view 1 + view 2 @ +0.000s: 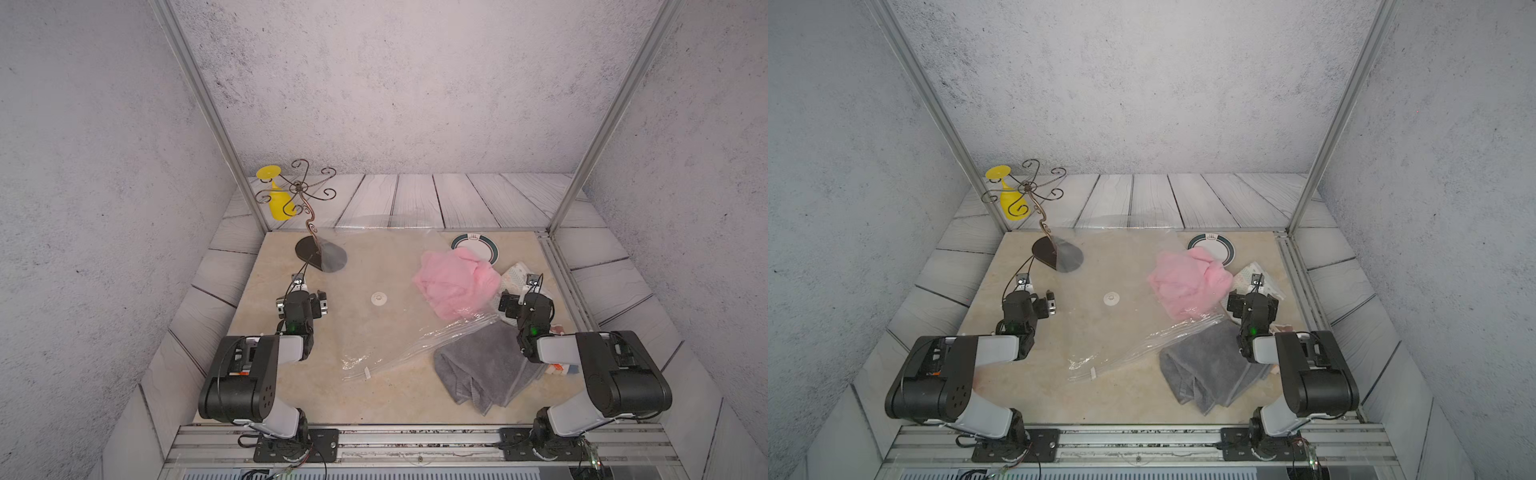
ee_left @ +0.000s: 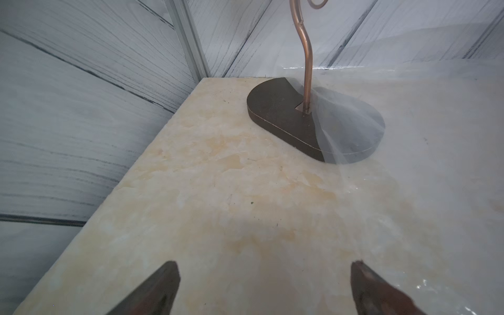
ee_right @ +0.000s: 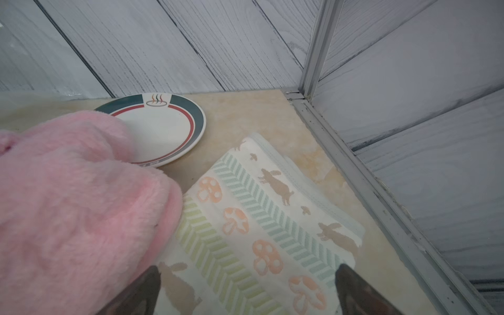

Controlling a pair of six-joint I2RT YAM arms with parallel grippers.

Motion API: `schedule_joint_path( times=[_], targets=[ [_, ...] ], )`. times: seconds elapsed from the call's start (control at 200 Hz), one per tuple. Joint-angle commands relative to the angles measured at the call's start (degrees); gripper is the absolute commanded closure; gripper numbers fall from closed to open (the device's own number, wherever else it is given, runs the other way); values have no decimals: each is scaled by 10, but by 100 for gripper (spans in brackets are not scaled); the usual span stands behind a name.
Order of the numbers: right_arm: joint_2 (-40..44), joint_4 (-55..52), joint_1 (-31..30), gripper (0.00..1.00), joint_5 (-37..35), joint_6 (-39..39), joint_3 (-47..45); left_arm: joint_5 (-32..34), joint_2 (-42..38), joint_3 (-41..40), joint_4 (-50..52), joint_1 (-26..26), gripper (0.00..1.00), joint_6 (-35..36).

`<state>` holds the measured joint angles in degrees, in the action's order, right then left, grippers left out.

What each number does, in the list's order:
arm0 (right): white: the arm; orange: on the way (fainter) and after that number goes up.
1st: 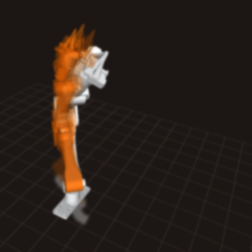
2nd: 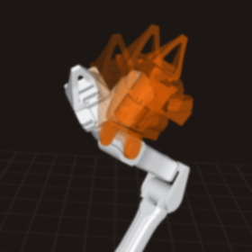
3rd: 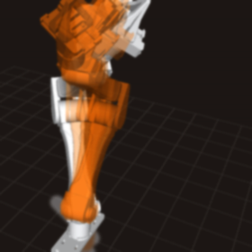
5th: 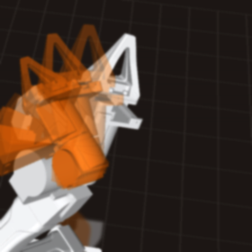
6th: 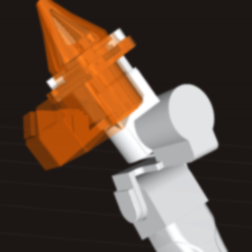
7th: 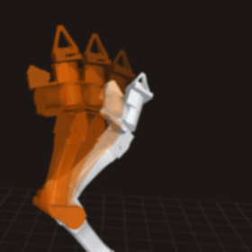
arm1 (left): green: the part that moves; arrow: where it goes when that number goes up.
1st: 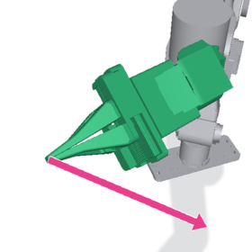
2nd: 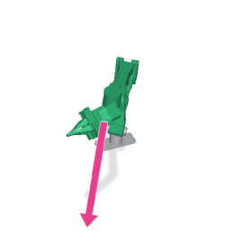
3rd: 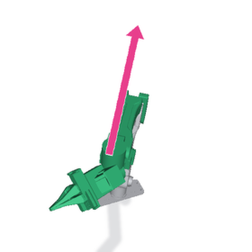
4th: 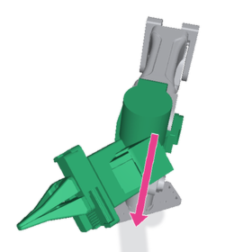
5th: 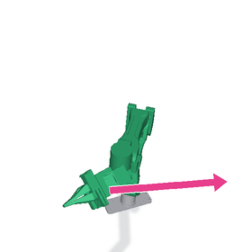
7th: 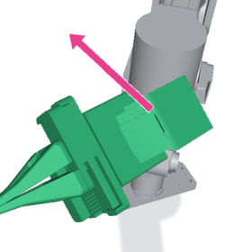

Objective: Place the folded towel into the vacuum bag
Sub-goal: Open the vacuum bag at the center of the board.

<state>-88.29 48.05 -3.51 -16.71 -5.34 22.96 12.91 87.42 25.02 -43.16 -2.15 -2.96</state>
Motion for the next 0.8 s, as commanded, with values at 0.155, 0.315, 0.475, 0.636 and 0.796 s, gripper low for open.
schedule_joint_path(
  times=[0.155, 0.315, 0.475, 0.636, 0.796],
  targets=[
    [-13, 11, 3, 1, -12, 3, 10, -8, 16, 4, -47, 7, 1, 4],
    [-13, 10, 3, 1, -12, 3, 10, -9, 19, 1, -59, 8, 1, 5],
    [-12, 8, 3, 1, -12, 3, 10, -10, 17, 1, -53, 8, 1, 5],
    [-12, 9, 3, 1, -12, 3, 10, -8, 13, 4, -41, 7, 1, 5],
    [-6, -3, 3, 1, -11, -1, 11, -7, 5, 10, -16, 6, 1, 3]
  ],
)
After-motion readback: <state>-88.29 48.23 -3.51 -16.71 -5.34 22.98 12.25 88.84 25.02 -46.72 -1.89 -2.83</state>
